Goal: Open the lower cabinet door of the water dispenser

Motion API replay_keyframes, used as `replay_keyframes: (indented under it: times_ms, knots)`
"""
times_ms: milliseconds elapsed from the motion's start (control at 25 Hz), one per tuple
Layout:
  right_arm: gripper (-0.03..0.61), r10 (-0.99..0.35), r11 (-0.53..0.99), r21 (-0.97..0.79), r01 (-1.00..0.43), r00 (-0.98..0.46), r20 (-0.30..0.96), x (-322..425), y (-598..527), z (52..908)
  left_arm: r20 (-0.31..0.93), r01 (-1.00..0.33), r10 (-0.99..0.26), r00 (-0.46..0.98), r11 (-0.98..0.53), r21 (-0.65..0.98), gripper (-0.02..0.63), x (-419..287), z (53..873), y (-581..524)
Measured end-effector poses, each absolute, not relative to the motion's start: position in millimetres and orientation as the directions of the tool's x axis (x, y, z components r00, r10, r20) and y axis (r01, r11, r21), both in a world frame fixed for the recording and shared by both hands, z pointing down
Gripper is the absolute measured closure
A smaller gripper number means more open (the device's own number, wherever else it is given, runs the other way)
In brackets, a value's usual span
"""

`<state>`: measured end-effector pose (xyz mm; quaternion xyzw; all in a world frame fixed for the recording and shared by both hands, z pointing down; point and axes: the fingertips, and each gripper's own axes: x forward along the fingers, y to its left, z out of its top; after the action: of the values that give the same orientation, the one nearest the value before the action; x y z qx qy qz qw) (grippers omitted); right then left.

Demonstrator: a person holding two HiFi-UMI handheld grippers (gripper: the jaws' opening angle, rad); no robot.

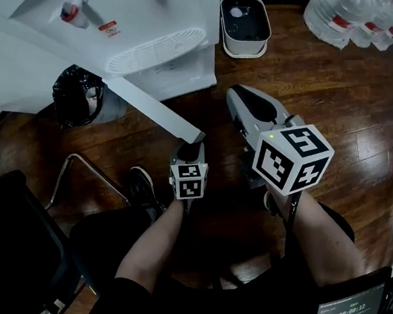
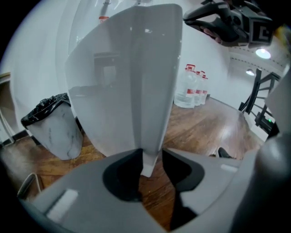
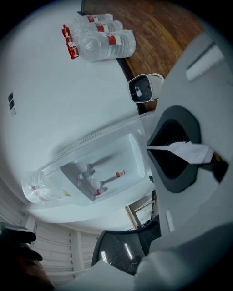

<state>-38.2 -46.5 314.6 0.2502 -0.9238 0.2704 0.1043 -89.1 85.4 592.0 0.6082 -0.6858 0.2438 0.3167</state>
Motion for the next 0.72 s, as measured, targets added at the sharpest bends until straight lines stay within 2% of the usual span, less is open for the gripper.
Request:
replay_keyframes:
  times_ms: [480,720]
  knots:
    - [0.552,-0.426,0.683,-0.490,-0.542,-0.840,0.336,-53,-111,319,0.693,-0.997,-0.721,0.001,0.052,0.055,0.477,-77,587,6]
    - [0.554,-0.413,0.682,-0.494,-0.539,-0.841,0.348,-69,-130,326,0.689,-0.995,-0.725,0.004,0.065,0.073,0.483,-82,587,-27]
